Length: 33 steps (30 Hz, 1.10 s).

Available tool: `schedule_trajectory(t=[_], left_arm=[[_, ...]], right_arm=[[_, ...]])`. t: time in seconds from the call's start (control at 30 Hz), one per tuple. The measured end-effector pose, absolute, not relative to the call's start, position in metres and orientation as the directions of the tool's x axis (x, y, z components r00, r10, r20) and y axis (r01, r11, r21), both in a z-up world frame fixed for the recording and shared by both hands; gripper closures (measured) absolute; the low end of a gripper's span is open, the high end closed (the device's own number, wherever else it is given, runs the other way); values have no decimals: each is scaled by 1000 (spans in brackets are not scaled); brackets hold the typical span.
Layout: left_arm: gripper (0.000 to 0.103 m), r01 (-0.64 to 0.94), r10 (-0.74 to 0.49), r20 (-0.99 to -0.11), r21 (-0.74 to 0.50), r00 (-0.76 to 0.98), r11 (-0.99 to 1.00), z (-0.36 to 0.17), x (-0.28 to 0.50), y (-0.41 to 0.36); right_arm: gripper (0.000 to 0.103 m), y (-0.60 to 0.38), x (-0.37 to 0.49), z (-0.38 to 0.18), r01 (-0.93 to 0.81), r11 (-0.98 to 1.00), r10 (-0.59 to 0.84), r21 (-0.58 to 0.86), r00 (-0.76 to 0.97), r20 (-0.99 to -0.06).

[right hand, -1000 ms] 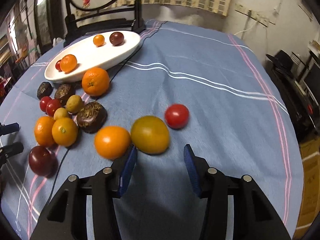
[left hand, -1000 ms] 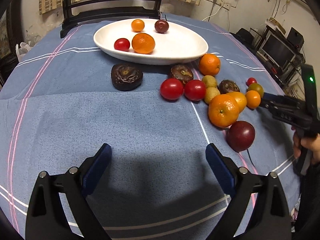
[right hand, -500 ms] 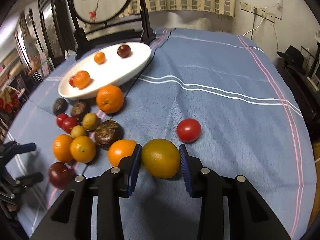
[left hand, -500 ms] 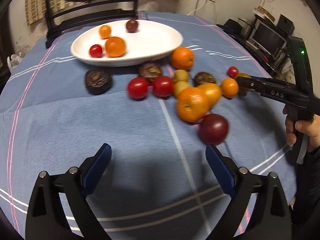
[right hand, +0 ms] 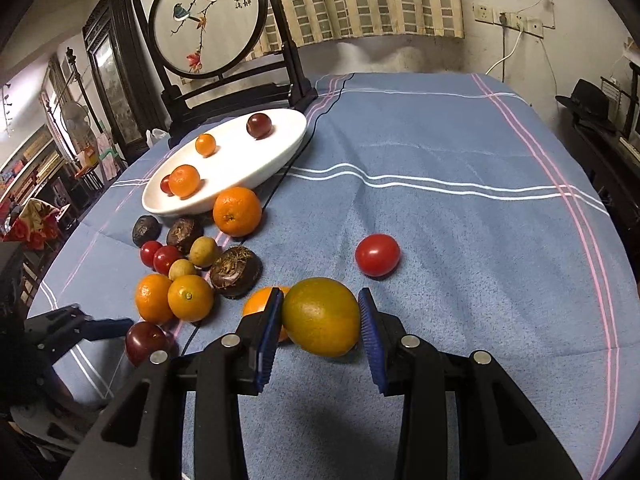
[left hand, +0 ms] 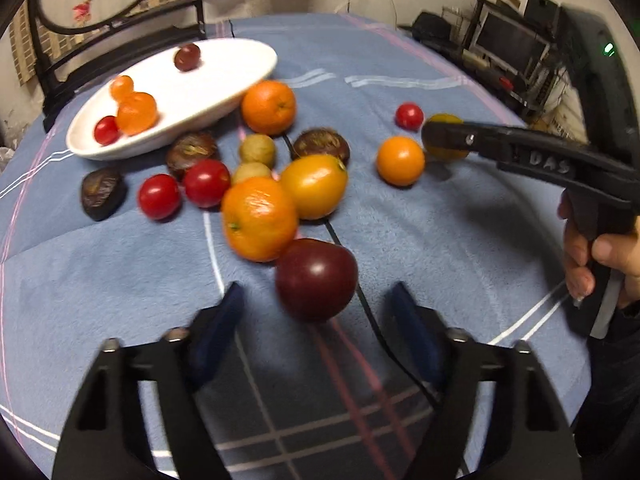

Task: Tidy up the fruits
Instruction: 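Grasp yellow-green citrus with right tool while left tool grasps dark red plum, then carry plum and citrus to plate with both tools and release them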

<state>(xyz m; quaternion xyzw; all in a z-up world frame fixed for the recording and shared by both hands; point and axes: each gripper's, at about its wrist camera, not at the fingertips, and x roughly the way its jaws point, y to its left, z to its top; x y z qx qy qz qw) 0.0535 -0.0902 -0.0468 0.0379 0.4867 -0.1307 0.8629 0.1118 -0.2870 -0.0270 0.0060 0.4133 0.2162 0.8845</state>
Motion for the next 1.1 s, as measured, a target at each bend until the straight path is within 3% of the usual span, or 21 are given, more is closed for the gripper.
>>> schedule_trajectory(t=[0.13,0.2,0.7,1.1], left_arm=[[46,253,-152,-845,-20,514,967,-46,57,-98],[65,241,-133,-842,-3,523,971,-45,58,-97],[65,190,-159,-773,-51,615,980,4,47,-23],[65,17,-48,-769,-49,637,999,13,157,54]], right_arm=[[65,-286,110,-26,-392,899,401,193,565,-721],[64,-286,112,-28,-390,898,406,203,557,-725],[65,-276,103,0,-381,899,420,214,622,-661],[65,-151,152,20,-533,840,441,100,565,-697]])
